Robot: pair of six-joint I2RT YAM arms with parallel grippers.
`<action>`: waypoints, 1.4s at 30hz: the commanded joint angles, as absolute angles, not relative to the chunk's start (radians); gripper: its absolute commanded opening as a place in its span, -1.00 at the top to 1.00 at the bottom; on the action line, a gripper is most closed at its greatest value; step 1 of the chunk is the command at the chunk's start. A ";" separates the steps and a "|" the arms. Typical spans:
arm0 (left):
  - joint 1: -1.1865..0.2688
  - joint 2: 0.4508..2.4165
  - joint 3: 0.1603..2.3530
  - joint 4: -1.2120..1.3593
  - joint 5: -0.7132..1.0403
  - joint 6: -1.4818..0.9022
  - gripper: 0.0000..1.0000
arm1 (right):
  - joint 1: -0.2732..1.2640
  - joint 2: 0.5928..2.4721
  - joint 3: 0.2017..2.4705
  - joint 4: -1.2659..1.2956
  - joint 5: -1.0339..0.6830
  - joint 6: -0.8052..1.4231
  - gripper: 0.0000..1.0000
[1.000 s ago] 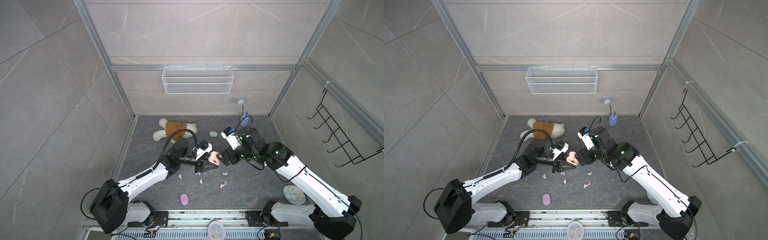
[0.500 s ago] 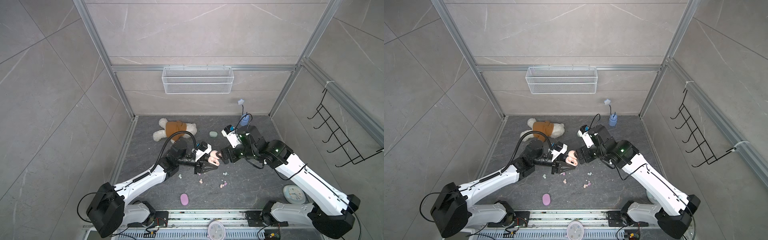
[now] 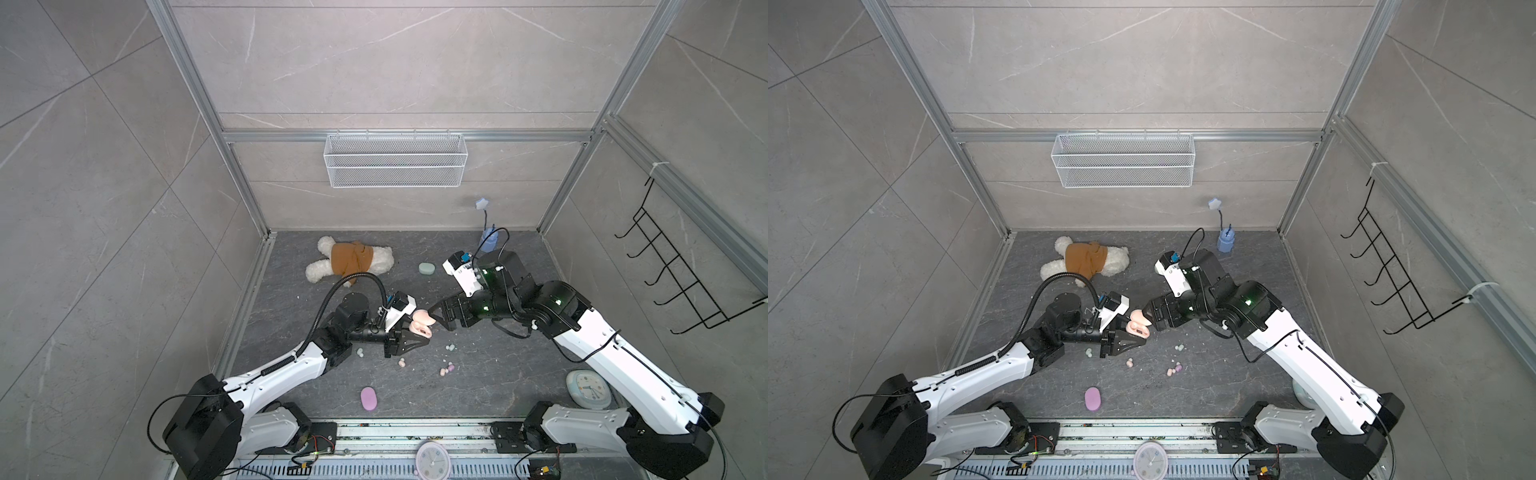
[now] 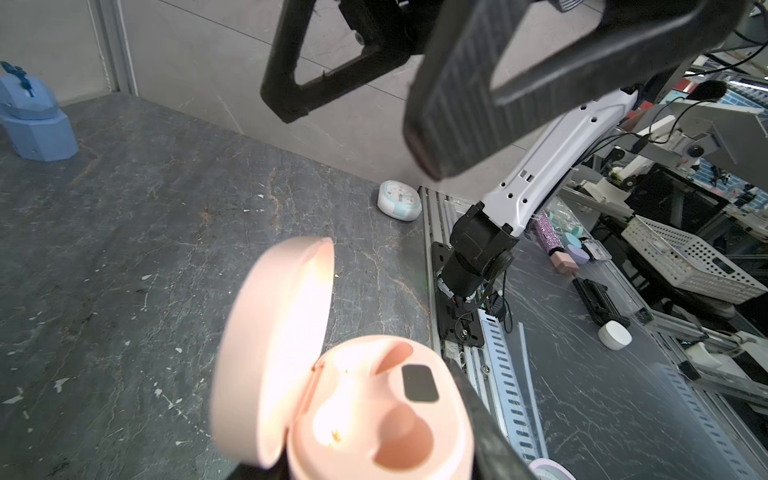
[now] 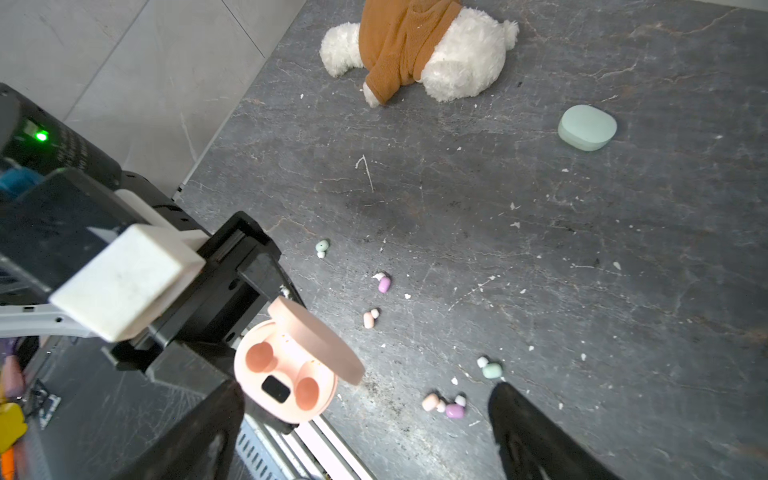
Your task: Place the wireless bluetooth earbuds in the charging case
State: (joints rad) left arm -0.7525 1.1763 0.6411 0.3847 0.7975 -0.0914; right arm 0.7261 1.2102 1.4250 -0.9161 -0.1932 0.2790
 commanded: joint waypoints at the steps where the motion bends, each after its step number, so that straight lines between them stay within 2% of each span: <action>1: -0.745 1.111 0.634 0.417 0.757 -0.116 0.57 | 0.724 1.164 1.434 -0.911 -0.225 0.365 -0.91; 7: -0.708 0.995 0.615 0.329 0.705 -0.118 0.57 | 0.723 1.109 1.337 -0.915 -0.183 0.544 -0.91; 17: -0.662 0.906 0.592 0.236 0.658 -0.094 0.57 | 0.766 1.048 0.923 -0.743 -0.162 0.937 -0.90; 21: -0.660 0.920 0.564 0.280 0.654 -0.115 0.58 | 0.829 1.105 0.845 -0.705 -0.120 1.012 -0.89; 26: -0.654 0.916 0.557 0.290 0.649 -0.120 0.58 | 0.903 1.205 0.752 -0.565 -0.106 1.141 -0.71; 32: -0.650 0.910 0.554 0.290 0.653 -0.123 0.59 | 0.930 1.293 0.716 -0.504 -0.099 1.206 -0.65; 42: -0.649 0.881 0.548 0.289 0.636 -0.119 0.60 | 0.930 1.408 0.739 -0.494 -0.089 1.180 -0.69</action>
